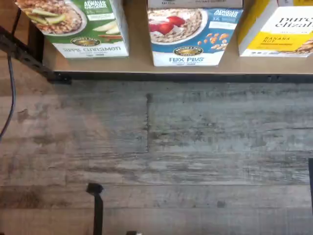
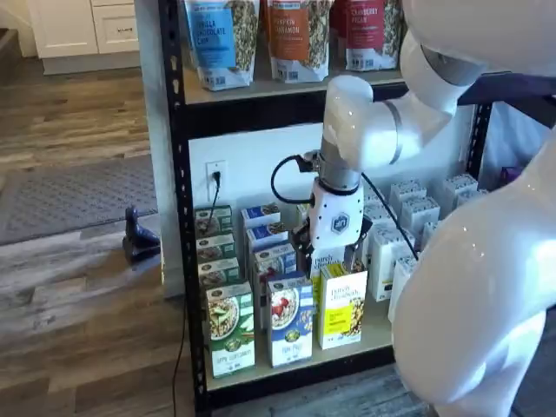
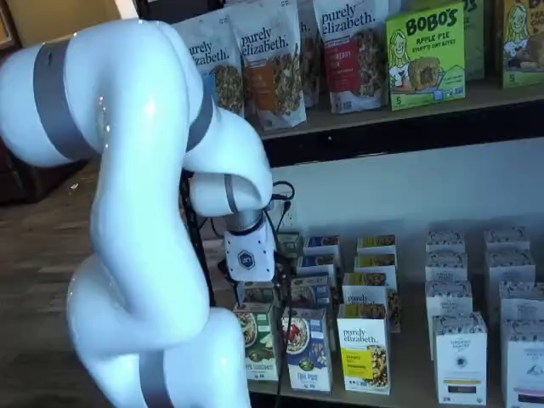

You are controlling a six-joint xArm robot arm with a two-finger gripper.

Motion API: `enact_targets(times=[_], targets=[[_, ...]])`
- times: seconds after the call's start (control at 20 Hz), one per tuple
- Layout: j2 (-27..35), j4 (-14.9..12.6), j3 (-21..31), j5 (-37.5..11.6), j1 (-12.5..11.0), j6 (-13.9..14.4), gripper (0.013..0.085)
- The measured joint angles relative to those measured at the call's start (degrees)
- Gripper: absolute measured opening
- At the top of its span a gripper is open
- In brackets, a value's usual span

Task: Pick up the blue and white box that is on the bottom shelf, the second box from the left

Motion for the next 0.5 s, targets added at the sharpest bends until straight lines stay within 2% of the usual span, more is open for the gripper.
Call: enact_targets(times=[0.25,0.5], targets=[[4.0,-0.3,-0.6,-2.7,-0.5,-0.3,0.0850],[8.0,1.1,-1.1,-6.7,-1.2,-2.3,0.0850]])
